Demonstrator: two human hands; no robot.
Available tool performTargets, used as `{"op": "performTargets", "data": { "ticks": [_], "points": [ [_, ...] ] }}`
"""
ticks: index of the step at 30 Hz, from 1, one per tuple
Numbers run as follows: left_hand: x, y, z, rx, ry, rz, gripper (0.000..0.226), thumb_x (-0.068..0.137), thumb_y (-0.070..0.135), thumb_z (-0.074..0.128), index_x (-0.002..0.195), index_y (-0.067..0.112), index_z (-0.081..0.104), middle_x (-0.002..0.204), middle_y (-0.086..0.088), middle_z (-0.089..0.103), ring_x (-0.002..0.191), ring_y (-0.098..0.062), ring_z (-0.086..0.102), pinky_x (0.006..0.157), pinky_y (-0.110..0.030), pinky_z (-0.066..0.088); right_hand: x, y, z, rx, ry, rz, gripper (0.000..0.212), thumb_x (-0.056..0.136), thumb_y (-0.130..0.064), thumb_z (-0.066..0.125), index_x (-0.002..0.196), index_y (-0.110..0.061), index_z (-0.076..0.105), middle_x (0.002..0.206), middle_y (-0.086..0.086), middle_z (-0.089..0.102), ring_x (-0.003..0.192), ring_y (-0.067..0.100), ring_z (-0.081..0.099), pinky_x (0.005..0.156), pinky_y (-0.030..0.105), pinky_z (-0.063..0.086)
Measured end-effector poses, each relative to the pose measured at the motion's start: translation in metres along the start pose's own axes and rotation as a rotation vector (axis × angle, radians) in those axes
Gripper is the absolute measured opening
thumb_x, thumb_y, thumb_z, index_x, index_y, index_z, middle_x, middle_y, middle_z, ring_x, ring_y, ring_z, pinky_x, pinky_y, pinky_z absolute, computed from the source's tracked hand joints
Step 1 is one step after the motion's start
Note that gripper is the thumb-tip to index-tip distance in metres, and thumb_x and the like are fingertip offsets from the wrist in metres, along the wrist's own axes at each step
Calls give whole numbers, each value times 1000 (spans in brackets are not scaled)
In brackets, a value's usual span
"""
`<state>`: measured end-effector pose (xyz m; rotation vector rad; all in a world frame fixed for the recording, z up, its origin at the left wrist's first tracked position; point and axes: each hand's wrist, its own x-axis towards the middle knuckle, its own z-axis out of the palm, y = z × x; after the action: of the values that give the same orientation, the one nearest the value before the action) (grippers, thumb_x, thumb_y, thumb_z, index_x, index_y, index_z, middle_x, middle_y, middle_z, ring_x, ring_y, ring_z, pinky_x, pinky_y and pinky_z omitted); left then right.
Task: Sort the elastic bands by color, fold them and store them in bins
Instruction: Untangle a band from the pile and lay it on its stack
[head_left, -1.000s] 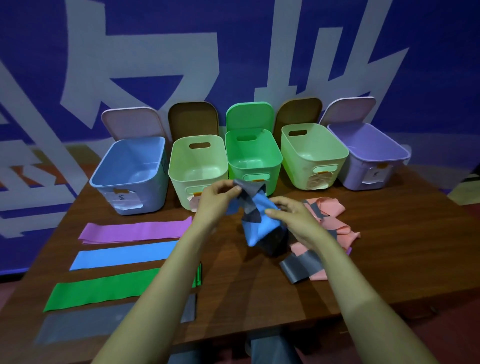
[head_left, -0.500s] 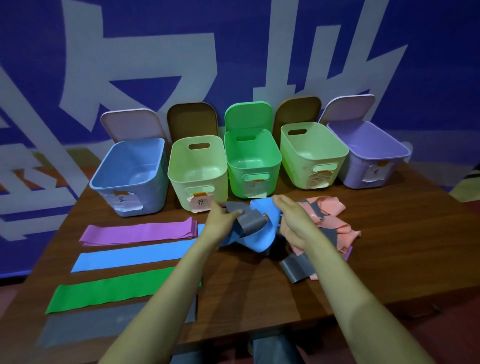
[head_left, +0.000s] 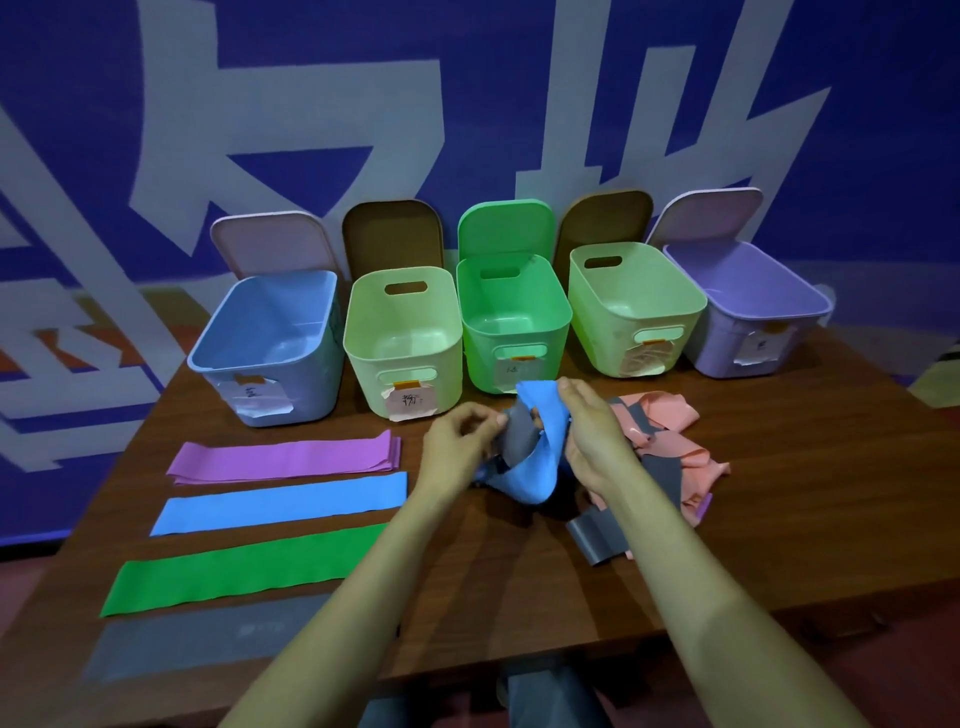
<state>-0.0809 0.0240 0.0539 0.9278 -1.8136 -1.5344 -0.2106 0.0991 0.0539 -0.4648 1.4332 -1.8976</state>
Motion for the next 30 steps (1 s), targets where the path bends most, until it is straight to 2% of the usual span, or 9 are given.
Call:
{"op": "performTargets", "data": {
  "ticks": [3, 5, 8, 11, 17, 20, 24, 28, 30],
  "points": [
    [7, 17, -4, -135, 88, 15, 17, 93, 13, 56, 77, 15, 57, 68, -1, 56, 60, -13, 50, 54, -19, 46, 1, 0, -8, -227, 57, -90, 17, 98, -19, 46, 87, -14, 58, 87, 11, 57, 73, 18, 53, 64, 24, 47],
    [15, 35, -11, -396, 88, -56, 16, 97, 14, 49, 81, 14, 54, 70, 0, 55, 62, -11, 52, 53, -18, 49, 1, 0, -19, -367, 88, -158, 11, 95, -16, 52, 87, -14, 59, 89, 4, 58, 75, 15, 53, 60, 19, 45],
    [29, 61, -26, -856, 66, -185, 18, 99, 13, 42, 86, 11, 54, 77, -3, 59, 70, -13, 58, 57, -20, 55, 3, 5, -39, -660, 152, -254, 7, 91, -20, 58, 85, -17, 60, 90, 0, 63, 88, 17, 56, 71, 26, 41],
    [32, 76, -31, -966, 10, -272, 18, 99, 12, 44, 86, 7, 56, 76, -5, 57, 66, -14, 58, 54, -21, 55, 9, 10, -51, -935, 194, -341, 11, 91, -14, 54, 82, -17, 59, 92, 8, 63, 92, 26, 55, 74, 30, 37],
    [29, 85, -14, -737, -83, -223, 17, 99, 14, 42, 85, 12, 53, 78, -3, 55, 67, -14, 54, 59, -23, 53, 6, 5, -33, -1204, 196, -253, 25, 98, -27, 42, 107, -19, 63, 119, 3, 54, 117, 29, 40, 94, 33, 28],
    [29, 87, -10, -649, -120, -156, 19, 100, 18, 41, 88, 13, 55, 82, -1, 60, 70, -11, 54, 67, -26, 45, -5, -7, -17, -748, -105, -173, 25, 100, -26, 39, 117, -22, 57, 121, -1, 55, 120, 17, 46, 93, 26, 33],
    [36, 85, -9, -584, -79, -69, 19, 99, 17, 43, 87, 11, 56, 81, -4, 59, 73, -11, 55, 66, -23, 44, -9, -10, -20, -914, -384, -117, 39, 93, -25, 56, 131, -23, 48, 126, -10, 52, 116, 4, 45, 92, 20, 36],
    [48, 73, -20, -464, 118, -33, 17, 97, 17, 47, 82, 15, 55, 81, -3, 57, 80, -14, 52, 75, -28, 41, 0, -4, -32, -1045, -333, -159, 24, 88, -22, 63, 110, -12, 64, 103, -2, 64, 97, 10, 55, 76, 24, 38],
    [51, 60, -31, -186, 225, 28, 15, 97, 19, 47, 83, 18, 51, 79, 0, 55, 81, -16, 50, 74, -32, 39, 2, -8, -33, -840, -284, -144, 11, 89, -20, 62, 94, -12, 67, 84, 1, 65, 81, 13, 59, 71, 25, 42]
  ]
}}
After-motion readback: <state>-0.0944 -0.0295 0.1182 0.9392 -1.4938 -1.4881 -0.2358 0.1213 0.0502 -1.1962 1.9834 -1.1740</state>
